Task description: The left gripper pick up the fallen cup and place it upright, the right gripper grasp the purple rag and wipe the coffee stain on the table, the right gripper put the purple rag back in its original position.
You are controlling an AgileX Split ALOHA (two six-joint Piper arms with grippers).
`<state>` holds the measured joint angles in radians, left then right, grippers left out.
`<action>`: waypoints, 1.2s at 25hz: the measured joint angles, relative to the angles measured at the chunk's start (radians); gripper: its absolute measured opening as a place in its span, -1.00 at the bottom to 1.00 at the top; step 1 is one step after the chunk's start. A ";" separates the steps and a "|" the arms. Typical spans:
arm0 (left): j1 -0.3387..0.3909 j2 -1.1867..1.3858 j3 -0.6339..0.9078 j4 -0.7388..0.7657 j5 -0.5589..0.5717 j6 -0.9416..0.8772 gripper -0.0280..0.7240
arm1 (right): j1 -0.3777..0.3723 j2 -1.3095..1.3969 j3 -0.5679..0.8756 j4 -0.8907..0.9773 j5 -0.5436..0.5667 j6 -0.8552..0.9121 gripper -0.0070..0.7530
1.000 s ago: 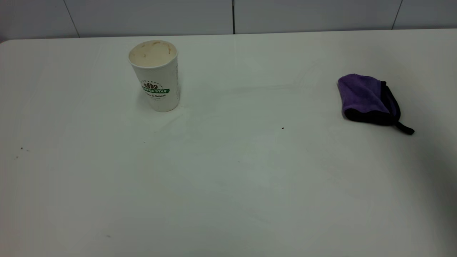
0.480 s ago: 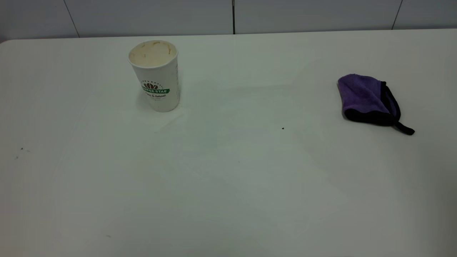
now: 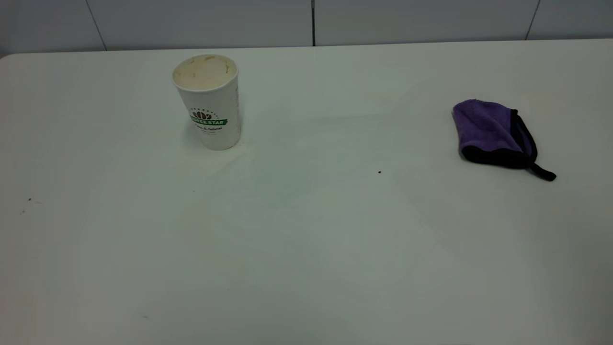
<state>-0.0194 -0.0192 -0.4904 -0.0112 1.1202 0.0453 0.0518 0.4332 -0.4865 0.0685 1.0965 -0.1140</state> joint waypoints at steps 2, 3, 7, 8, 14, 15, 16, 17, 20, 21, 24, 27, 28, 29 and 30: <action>0.000 0.000 0.000 0.000 0.000 0.000 -0.21 | 0.000 -0.026 0.007 -0.001 0.001 0.014 0.79; 0.000 0.000 0.000 0.000 0.000 0.000 -0.21 | 0.000 -0.036 0.009 -0.001 0.001 0.020 0.79; 0.000 0.000 0.000 0.000 0.000 0.000 -0.21 | 0.000 -0.053 0.009 -0.001 0.001 0.027 0.77; 0.000 0.000 0.000 0.000 0.000 0.000 -0.21 | 0.000 -0.054 0.009 -0.001 0.001 0.027 0.76; 0.000 0.000 0.000 0.000 0.000 0.000 -0.21 | 0.000 -0.056 0.009 -0.001 0.001 0.029 0.53; 0.000 0.000 0.000 0.000 0.000 0.000 -0.21 | 0.000 -0.056 0.009 -0.001 0.001 0.030 0.48; 0.000 0.000 0.000 0.000 0.000 0.000 -0.21 | 0.000 -0.056 0.009 -0.001 0.001 0.030 0.42; 0.000 0.000 0.000 0.000 0.000 0.000 -0.21 | 0.000 -0.056 0.009 -0.001 0.001 0.030 0.37; 0.000 0.000 0.000 0.000 0.000 0.000 -0.21 | 0.000 -0.056 0.009 -0.001 0.001 0.030 0.21; 0.000 0.000 0.000 0.000 0.000 0.000 -0.21 | 0.000 -0.056 0.009 -0.001 0.001 0.030 0.16; 0.000 0.000 0.000 0.000 0.000 0.000 -0.21 | 0.000 -0.078 0.009 -0.001 0.001 0.030 0.02; 0.000 0.000 0.000 0.000 0.000 0.000 -0.21 | 0.000 -0.165 0.009 -0.002 0.001 0.030 -0.12; 0.000 0.000 0.000 0.000 0.000 0.000 -0.21 | 0.000 -0.206 0.009 -0.002 0.001 0.030 -0.17; 0.000 0.000 0.000 0.000 0.000 0.000 -0.21 | 0.000 -0.247 0.009 -0.002 0.004 0.030 -0.21; 0.000 0.000 0.000 0.000 0.000 0.000 -0.21 | 0.000 -0.278 0.009 -0.002 0.006 0.030 -0.25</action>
<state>-0.0194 -0.0192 -0.4904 -0.0112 1.1202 0.0453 0.0518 0.1554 -0.4776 0.0668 1.1029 -0.0840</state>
